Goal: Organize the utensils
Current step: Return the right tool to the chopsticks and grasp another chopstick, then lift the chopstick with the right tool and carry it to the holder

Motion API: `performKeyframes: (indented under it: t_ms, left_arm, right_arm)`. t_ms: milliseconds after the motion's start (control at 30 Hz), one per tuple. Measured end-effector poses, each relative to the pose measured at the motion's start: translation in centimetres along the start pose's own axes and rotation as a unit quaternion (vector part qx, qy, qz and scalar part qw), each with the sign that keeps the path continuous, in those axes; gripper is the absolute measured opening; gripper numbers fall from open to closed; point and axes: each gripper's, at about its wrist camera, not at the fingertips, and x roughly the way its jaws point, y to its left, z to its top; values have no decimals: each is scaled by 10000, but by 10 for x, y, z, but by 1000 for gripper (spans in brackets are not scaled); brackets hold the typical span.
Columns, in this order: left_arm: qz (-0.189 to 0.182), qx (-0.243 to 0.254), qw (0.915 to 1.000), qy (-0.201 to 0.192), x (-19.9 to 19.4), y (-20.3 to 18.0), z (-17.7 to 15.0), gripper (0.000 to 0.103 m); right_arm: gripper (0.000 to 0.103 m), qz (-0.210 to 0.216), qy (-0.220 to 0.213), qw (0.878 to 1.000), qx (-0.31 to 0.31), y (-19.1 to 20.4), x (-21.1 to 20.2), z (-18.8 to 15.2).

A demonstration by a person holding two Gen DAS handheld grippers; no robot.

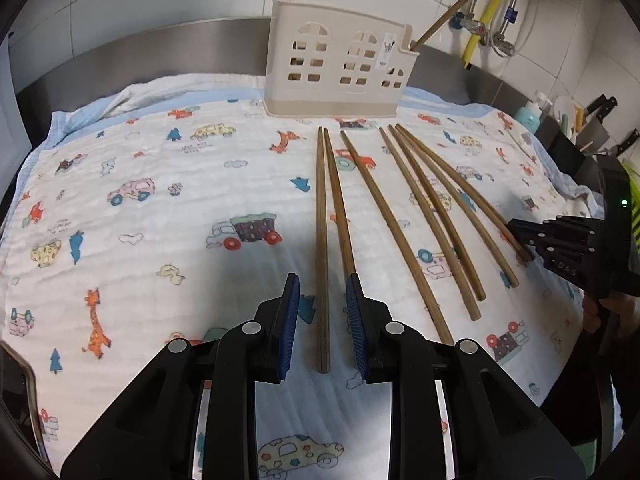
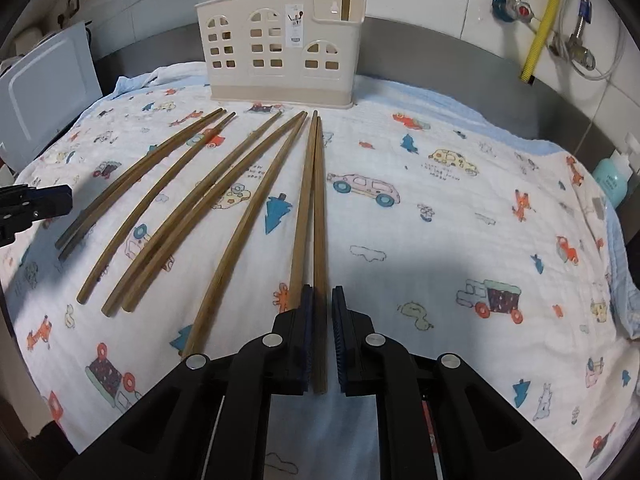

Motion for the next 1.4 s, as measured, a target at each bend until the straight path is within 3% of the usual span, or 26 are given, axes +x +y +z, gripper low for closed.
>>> performKeyframes:
  t_ms: [333, 633, 833, 1067, 1400]
  left_arm:
    - [75, 22, 9999, 110, 19, 0, -3, 23]
    - [545, 359, 9978, 71, 23, -12, -2, 7]
    - [482, 146, 9987, 57, 21, -8, 0, 6]
    - [338, 139, 9991, -207, 3, -10, 7, 5]
    - [137, 45, 9968, -791, -34, -6, 25, 5]
  right_arm:
    - [9, 99, -66, 9998, 189, -4, 0, -3]
    - [8, 70, -105, 9996, 236, -3, -1, -4]
    - [7, 54, -113, 9996, 254, -2, -2, -4]
    - [7, 55, -315, 9991, 275, 0, -20, -1]
    - [7, 105, -939, 9952, 246, 3, -71, 29]
